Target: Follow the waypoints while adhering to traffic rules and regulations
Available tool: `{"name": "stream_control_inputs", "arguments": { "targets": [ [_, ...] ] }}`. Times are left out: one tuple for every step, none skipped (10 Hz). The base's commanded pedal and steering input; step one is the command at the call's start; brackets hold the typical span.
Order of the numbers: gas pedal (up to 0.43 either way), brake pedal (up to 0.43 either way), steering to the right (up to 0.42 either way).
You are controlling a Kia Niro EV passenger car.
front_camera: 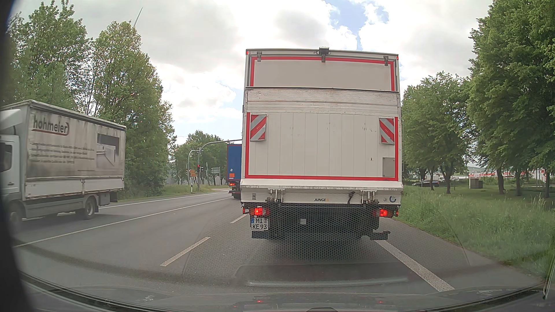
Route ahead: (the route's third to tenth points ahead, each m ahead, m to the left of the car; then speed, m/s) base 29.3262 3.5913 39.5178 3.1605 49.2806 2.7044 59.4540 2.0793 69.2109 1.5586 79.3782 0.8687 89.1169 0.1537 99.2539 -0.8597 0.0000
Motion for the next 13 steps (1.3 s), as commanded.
{"name": "stream_control_inputs", "arguments": {
  "targets": [
    [0.000, 0.000, 0.000],
    [0.000, 0.000, 0.000],
    [0.000, 0.000, 0.000],
    [0.000, 0.000, 0.000],
    [0.000, 0.000, 0.000],
    [0.000, 0.000, 0.000],
    [0.000, 0.000, 0.000],
    [0.000, 0.000, 0.000],
    [0.000, 0.000, 0.000],
    [0.000, 0.000, 0.000],
    [0.000, 0.000, 0.000],
    [0.000, 0.000, 0.000],
    [0.000, 0.000, 0.000]
  ]
}}
